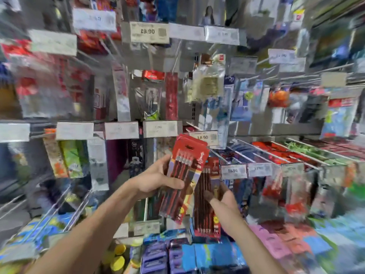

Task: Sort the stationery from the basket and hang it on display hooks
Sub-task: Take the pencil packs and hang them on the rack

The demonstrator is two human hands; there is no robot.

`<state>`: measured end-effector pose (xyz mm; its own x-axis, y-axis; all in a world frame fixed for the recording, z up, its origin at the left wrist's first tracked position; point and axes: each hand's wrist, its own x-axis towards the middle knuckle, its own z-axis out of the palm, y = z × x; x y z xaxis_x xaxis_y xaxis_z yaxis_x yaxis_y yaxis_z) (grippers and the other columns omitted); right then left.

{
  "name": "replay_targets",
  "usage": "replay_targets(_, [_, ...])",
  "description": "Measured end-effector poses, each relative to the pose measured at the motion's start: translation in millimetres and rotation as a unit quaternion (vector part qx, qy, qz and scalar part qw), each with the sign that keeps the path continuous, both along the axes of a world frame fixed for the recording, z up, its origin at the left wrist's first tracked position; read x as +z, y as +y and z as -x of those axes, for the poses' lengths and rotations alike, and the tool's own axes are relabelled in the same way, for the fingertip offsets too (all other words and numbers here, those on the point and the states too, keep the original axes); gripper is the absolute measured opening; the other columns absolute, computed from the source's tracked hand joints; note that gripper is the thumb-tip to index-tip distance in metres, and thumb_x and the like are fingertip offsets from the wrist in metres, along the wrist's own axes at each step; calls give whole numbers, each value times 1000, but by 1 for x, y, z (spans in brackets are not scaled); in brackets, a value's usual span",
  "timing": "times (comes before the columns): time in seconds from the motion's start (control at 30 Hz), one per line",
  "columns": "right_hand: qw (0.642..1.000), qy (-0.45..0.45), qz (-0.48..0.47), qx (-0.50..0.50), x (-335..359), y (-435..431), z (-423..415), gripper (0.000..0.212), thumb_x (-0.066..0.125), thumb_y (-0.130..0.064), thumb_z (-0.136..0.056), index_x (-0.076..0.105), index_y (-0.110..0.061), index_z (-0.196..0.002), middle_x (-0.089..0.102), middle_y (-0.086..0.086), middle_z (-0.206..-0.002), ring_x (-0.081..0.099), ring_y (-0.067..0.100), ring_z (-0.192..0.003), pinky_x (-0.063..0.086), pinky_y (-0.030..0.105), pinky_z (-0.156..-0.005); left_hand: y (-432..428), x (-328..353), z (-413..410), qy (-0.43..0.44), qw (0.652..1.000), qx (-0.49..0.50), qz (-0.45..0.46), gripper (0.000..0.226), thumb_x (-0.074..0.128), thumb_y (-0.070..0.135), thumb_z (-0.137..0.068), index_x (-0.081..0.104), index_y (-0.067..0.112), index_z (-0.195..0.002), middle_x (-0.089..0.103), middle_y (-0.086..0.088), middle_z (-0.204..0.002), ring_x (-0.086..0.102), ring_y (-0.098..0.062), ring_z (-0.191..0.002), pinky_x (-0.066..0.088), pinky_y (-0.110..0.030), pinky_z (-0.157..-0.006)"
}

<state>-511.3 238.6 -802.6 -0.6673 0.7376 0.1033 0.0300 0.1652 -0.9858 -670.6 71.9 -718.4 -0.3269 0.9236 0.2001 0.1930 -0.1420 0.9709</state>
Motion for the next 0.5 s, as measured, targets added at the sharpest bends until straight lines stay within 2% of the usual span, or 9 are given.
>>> replay_targets(0.1, [999, 27, 33, -26, 3, 0, 3, 78, 75, -33, -91, 32, -23, -156, 48, 2, -150, 47, 24, -138, 42, 47, -114, 4, 12, 3, -18, 999, -20, -22, 93, 95, 14, -66, 44, -3, -141, 67, -29, -120, 68, -40, -104, 51, -58, -97])
replay_targets(0.17, [999, 30, 32, -23, 2, 1, -2, 75, 76, -30, -91, 36, -24, -155, 57, -3, -136, 53, 19, -128, 45, 36, -108, 7, 22, 5, -32, 998, -41, -30, 99, 98, 22, -64, 42, -9, -139, 60, -37, -124, 64, -45, -107, 48, -65, -100])
replay_targets(0.23, [999, 38, 33, 0, 2, 2, -1, 65, 72, -23, -95, 39, -27, -150, 55, -15, -116, 52, 12, -114, 41, 24, -99, 11, 32, 6, -37, 997, -59, -45, 99, 98, 26, -63, 43, -11, -137, 58, -36, -122, 62, -44, -106, 46, -65, -101])
replay_targets(0.27, [998, 46, 48, 14, 4, 0, 0, 64, 70, -22, -96, 36, -31, -149, 52, -18, -116, 50, 10, -113, 40, 24, -100, 12, 36, 6, -40, 996, -68, -48, 98, 98, 27, -64, 44, -11, -136, 58, -34, -122, 62, -42, -104, 47, -64, -100])
replay_targets(0.33, [995, 55, 78, 25, 4, -3, 3, 70, 69, -23, -96, 32, -27, -156, 51, -11, -130, 48, 14, -125, 37, 28, -105, 13, 39, 6, -46, 995, -75, -53, 97, 97, 31, -65, 45, -11, -135, 59, -30, -120, 65, -39, -99, 51, -58, -97])
replay_targets(0.37, [993, 54, 96, 32, 3, -3, 4, 66, 69, -21, -97, 35, -26, -153, 52, -7, -134, 47, 18, -129, 36, 28, -104, 12, 39, 4, -51, 995, -73, -55, 97, 97, 32, -65, 45, -11, -135, 58, -29, -119, 65, -39, -99, 51, -58, -97])
replay_targets(0.43, [991, 50, 112, 53, 4, -2, 6, 39, 65, -7, -98, 52, -24, -131, 60, -2, -120, 53, 21, -118, 40, 26, -93, 10, 38, 0, -53, 994, -75, -59, 97, 95, 33, -67, 43, -11, -137, 55, -32, -121, 61, -44, -104, 47, -65, -99])
replay_targets(0.5, [990, 52, 104, 74, 9, -5, 6, 29, 64, 1, -97, 57, -23, -112, 62, -2, -100, 58, 17, -95, 44, 22, -75, 7, 40, -4, -46, 993, -89, -65, 97, 92, 33, -70, 41, -11, -139, 52, -35, -123, 55, -48, -108, 43, -69, -102])
